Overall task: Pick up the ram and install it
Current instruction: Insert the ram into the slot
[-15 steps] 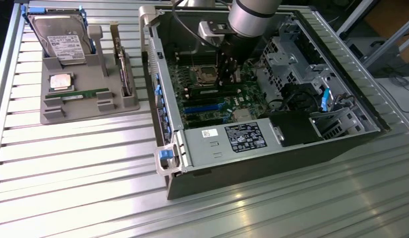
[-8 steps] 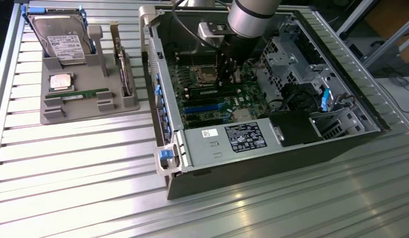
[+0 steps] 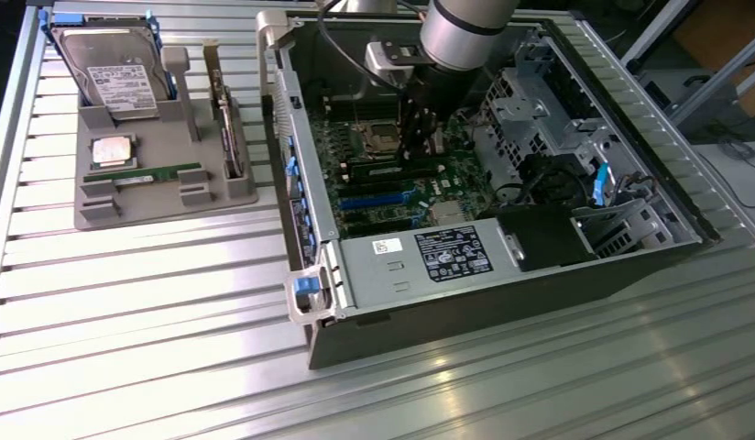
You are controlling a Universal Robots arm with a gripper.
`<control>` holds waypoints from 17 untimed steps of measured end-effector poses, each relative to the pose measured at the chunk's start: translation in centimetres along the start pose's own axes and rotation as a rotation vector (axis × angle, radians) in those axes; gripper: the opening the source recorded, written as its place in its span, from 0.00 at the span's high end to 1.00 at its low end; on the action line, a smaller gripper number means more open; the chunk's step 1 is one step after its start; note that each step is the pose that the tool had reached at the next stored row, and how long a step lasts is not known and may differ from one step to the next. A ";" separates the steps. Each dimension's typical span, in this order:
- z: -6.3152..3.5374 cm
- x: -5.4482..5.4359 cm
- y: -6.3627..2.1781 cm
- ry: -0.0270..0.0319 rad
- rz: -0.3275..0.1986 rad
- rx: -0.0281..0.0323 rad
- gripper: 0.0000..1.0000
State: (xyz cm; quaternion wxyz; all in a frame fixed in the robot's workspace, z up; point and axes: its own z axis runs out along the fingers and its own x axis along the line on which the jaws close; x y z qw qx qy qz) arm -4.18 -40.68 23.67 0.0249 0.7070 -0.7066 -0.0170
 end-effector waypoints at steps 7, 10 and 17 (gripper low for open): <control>0.11 0.0 -0.01 0.0000 0.000 0.0000 0.87; 0.11 0.0 -0.01 -0.0002 0.000 0.0000 0.86; 0.07 0.0 -0.75 -0.0002 0.000 0.0000 0.73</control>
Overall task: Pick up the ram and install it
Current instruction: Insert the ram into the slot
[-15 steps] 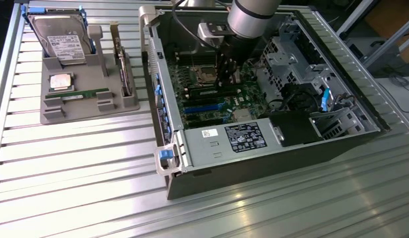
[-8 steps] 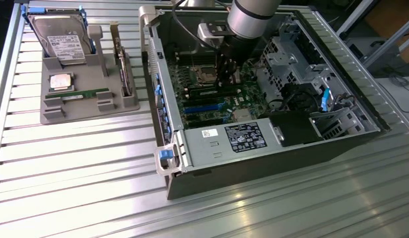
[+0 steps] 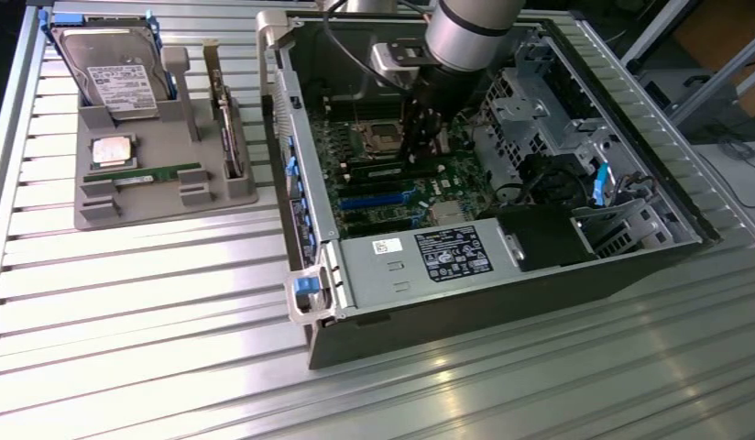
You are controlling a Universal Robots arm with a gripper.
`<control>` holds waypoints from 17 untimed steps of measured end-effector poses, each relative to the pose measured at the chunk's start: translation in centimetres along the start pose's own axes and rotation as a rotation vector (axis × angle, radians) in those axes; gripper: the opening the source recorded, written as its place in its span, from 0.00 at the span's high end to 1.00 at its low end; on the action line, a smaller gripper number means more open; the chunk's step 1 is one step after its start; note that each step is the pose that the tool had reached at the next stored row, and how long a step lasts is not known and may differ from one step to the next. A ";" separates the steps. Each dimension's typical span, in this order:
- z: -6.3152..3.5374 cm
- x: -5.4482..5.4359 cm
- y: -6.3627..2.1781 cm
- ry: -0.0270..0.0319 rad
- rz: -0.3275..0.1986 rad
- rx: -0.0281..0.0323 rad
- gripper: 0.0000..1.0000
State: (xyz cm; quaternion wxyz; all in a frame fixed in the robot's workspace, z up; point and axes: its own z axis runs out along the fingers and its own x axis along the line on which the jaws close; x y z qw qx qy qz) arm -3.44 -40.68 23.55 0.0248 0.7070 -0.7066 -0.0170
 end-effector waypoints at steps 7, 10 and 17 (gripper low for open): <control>-0.07 0.0 -1.20 0.0000 -0.001 0.0000 0.73; -0.14 0.0 -2.44 0.0001 -0.001 -0.0004 0.73; -0.32 0.0 -3.42 0.0004 -0.002 -0.0007 0.73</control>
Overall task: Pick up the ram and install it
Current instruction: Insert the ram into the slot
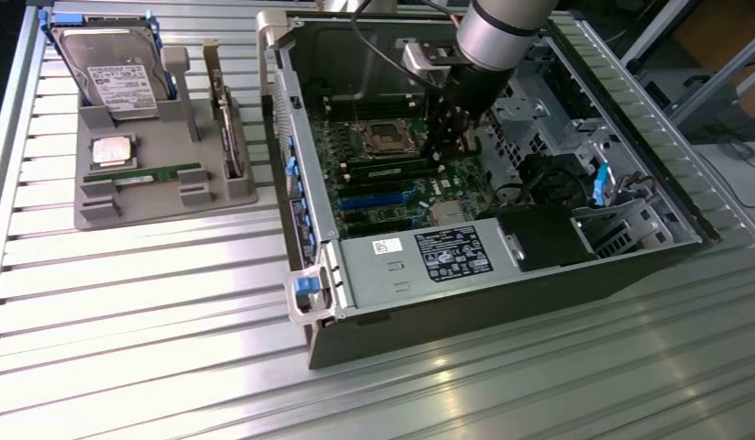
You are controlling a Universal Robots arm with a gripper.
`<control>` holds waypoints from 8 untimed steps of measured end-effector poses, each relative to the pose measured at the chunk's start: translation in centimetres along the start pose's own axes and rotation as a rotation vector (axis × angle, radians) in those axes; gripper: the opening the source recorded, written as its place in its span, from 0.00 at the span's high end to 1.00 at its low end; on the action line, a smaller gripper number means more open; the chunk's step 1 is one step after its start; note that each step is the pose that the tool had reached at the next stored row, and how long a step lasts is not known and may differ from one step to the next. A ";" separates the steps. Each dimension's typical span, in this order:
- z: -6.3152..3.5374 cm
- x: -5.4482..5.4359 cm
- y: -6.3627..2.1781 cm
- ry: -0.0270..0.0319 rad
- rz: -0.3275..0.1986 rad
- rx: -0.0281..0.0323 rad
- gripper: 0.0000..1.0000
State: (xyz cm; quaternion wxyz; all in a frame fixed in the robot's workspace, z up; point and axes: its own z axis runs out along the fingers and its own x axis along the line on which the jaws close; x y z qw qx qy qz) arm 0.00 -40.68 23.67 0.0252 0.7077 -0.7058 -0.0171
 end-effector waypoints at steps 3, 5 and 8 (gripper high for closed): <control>-0.28 0.0 -0.01 -0.0003 0.000 0.0001 0.73; -0.31 0.0 -0.04 0.0007 0.000 0.0001 0.73; -0.82 0.0 -0.02 0.0035 -0.002 0.0001 0.73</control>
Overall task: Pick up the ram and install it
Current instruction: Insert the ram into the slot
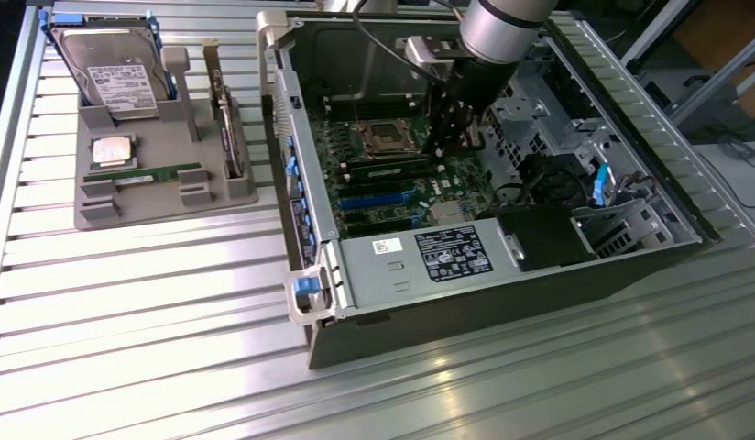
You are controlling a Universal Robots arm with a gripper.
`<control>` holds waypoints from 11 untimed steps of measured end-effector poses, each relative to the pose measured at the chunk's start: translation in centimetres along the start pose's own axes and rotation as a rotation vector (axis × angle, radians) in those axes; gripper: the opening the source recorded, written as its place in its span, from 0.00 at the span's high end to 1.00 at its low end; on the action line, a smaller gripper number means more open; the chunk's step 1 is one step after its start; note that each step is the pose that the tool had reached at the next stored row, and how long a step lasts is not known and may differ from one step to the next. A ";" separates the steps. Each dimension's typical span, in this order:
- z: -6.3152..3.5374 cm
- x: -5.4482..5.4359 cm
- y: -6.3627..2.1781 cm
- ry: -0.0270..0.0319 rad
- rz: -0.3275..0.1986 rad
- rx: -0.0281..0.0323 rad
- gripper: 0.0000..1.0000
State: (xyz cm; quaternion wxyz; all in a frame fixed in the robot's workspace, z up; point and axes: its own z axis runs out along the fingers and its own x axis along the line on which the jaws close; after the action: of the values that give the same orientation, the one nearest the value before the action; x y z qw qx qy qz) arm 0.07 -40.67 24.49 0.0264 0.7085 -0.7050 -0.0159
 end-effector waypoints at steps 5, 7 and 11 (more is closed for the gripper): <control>-0.29 -0.1 -0.08 0.0010 -0.009 0.0002 0.88; -0.35 -0.1 -1.02 0.0017 -0.019 -0.0028 0.89; -0.40 -0.1 -1.82 0.0021 -0.026 -0.0053 0.89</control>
State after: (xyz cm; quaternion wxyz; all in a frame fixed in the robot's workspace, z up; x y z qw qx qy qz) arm 1.91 -40.52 24.78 0.0288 0.7177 -0.6955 -0.0173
